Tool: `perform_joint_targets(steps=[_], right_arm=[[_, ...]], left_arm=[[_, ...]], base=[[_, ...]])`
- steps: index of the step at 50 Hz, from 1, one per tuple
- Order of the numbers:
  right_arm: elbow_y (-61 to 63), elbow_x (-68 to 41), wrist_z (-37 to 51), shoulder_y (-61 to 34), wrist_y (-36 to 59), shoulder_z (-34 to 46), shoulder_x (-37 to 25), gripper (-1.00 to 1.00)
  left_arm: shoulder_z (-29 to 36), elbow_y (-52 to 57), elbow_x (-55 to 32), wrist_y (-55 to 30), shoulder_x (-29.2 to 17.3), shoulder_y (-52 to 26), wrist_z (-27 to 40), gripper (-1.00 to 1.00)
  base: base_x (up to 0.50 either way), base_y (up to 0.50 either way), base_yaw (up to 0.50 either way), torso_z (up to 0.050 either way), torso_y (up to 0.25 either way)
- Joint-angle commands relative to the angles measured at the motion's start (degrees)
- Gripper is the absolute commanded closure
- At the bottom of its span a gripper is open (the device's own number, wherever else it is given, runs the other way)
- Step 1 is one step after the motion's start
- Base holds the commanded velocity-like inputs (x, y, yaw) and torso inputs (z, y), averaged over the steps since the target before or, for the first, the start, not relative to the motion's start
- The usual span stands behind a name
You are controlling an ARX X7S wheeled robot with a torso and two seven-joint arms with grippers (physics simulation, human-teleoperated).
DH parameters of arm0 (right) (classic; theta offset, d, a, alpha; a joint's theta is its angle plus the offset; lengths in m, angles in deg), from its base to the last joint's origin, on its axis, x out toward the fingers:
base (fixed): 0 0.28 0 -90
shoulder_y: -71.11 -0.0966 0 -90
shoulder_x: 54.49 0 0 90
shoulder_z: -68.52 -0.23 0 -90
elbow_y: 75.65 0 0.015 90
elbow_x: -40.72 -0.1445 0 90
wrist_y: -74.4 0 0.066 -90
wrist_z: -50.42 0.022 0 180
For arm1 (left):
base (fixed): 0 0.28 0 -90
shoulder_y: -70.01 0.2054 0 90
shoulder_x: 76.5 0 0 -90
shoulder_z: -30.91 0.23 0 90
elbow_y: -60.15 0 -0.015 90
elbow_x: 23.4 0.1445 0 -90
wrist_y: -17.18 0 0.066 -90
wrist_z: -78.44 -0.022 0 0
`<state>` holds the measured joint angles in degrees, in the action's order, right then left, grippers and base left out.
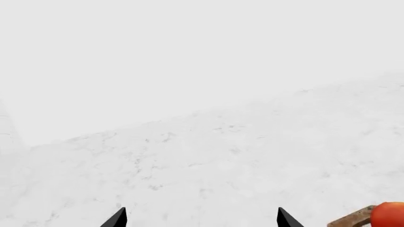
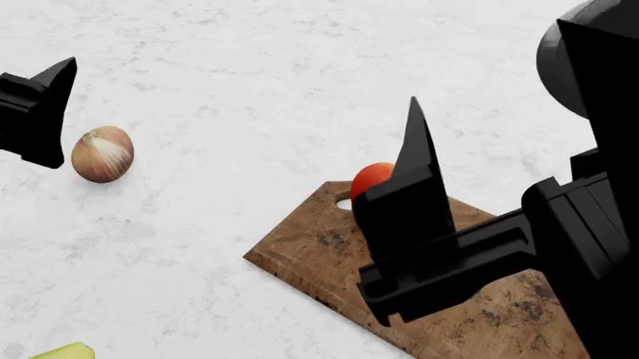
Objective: Place the avocado, onion, tomato and bell pepper on the cutting board.
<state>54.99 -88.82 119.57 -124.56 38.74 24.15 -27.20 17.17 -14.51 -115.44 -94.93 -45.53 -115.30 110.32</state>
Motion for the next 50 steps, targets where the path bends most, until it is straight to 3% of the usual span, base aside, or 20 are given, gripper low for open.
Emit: perform_joint_targets(steps=[1, 9, 18, 26, 37, 50], right_arm=[[-0.3, 1.5, -0.6, 1.0, 0.3, 0.3, 0.4, -1.00], [-0.4, 2.7, -0.8, 2.1, 0.1, 0.4, 0.0, -1.00], [-1.3, 2.5, -0.8, 0.8, 1.0, 0.5, 0.7, -1.00], [-1.7, 1.4, -0.4, -0.4, 1.5, 0.4, 0.5, -1.00], [-0.7, 1.4, -0.7, 0.4, 0.8, -0.2, -0.9, -1.00], [0.2, 1.4, -0.4, 1.2, 0.1, -0.3, -1.7, -1.00]], left_arm=[[0.9, -16.7, -5.8, -11.6, 7.9, -7.8, -5.8, -1.00], [2.5, -32.3, -10.8, -21.7, 16.5, -13.6, -10.9, -1.00], [7.2, -46.0, -5.6, -28.3, 24.9, -17.9, -21.9, -1.00], [10.8, -58.2, -0.2, -29.5, 31.9, -19.9, -29.7, -1.00], [18.6, -89.4, 10.2, -25.0, 48.1, -17.5, -47.8, -1.00], [12.5, -90.3, 16.0, -25.1, 48.6, -12.3, -46.2, -1.00]], base=[[0.00, 0.00, 0.00, 0.000, 0.000], [0.00, 0.00, 0.00, 0.000, 0.000], [0.00, 0.00, 0.00, 0.000, 0.000], [0.00, 0.00, 0.00, 0.000, 0.000], [0.00, 0.00, 0.00, 0.000, 0.000], [0.00, 0.00, 0.00, 0.000, 0.000]])
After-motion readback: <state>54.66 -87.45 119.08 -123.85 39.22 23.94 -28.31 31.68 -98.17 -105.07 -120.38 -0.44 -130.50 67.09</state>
